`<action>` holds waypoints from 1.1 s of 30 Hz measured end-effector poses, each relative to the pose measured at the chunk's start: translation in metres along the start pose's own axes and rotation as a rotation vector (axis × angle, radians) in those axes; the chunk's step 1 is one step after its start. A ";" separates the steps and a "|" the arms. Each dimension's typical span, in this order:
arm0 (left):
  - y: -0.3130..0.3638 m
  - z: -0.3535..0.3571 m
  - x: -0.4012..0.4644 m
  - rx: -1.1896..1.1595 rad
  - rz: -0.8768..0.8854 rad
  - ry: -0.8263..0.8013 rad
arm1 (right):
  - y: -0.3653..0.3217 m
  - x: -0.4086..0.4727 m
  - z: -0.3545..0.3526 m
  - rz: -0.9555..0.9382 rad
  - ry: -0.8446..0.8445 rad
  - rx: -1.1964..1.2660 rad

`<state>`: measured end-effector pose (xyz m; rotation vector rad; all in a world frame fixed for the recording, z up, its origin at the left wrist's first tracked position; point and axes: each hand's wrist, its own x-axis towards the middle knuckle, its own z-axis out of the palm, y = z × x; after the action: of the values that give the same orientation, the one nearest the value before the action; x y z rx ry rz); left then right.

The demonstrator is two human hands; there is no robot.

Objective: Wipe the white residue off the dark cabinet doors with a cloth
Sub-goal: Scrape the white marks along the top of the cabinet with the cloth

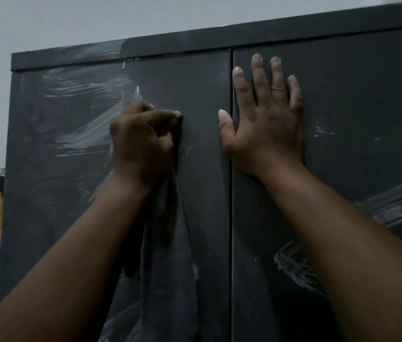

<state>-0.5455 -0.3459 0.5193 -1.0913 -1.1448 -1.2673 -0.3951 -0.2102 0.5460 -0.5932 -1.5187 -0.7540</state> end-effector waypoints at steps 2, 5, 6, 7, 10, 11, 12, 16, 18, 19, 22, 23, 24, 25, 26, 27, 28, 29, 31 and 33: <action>0.009 0.001 -0.019 -0.032 0.083 -0.076 | 0.000 -0.001 0.000 0.007 -0.003 -0.005; 0.008 -0.002 -0.040 -0.072 0.144 -0.171 | -0.002 -0.001 0.000 0.016 -0.011 -0.013; 0.005 -0.003 -0.040 -0.072 0.133 -0.164 | -0.002 -0.001 0.000 0.018 -0.012 -0.016; 0.001 -0.003 -0.036 -0.066 0.100 -0.136 | -0.003 -0.001 0.000 0.021 -0.013 -0.018; -0.008 -0.002 -0.013 -0.020 -0.025 0.001 | -0.005 -0.002 0.000 0.034 -0.011 -0.016; -0.009 -0.002 -0.006 -0.012 -0.051 0.033 | -0.005 -0.002 0.000 0.038 -0.012 -0.017; -0.009 0.000 -0.002 -0.017 -0.064 0.050 | -0.006 -0.002 0.000 0.042 -0.014 -0.018; -0.004 0.002 -0.016 -0.068 0.047 -0.048 | -0.007 -0.003 0.000 0.052 -0.017 -0.015; -0.007 -0.001 -0.031 -0.057 0.118 -0.102 | -0.008 -0.003 0.000 0.057 -0.020 -0.015; -0.011 -0.003 -0.035 -0.050 0.123 -0.106 | -0.009 -0.003 -0.001 0.059 -0.022 -0.015; -0.025 -0.009 -0.026 -0.029 0.058 -0.036 | -0.012 -0.004 -0.001 0.073 -0.023 -0.008; -0.030 -0.011 -0.017 -0.027 0.017 0.005 | -0.014 -0.004 -0.001 0.084 -0.025 -0.006; -0.034 -0.012 -0.007 -0.024 -0.025 0.041 | -0.017 -0.004 -0.001 0.098 -0.030 -0.006; -0.037 -0.012 0.003 -0.017 -0.060 0.066 | -0.021 -0.005 0.000 0.117 -0.038 -0.009; -0.037 -0.011 0.011 -0.014 -0.078 0.077 | -0.026 -0.004 0.000 0.138 -0.052 -0.013; -0.036 -0.009 0.017 -0.020 -0.076 0.077 | -0.032 -0.003 0.001 0.159 -0.068 -0.016; -0.033 -0.008 0.018 -0.035 -0.051 0.065 | -0.039 0.000 0.001 0.172 -0.083 -0.019; -0.030 -0.007 0.017 -0.054 -0.003 0.038 | -0.045 0.003 0.001 0.173 -0.098 -0.022; -0.027 -0.008 0.008 -0.072 0.108 -0.048 | -0.057 0.009 0.003 0.128 -0.126 -0.020; -0.035 -0.011 0.002 -0.076 0.153 -0.091 | -0.067 0.017 0.005 0.068 -0.139 -0.021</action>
<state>-0.5801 -0.3578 0.5189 -1.2791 -1.0663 -1.1595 -0.4504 -0.2508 0.5550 -0.7218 -1.6116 -0.6890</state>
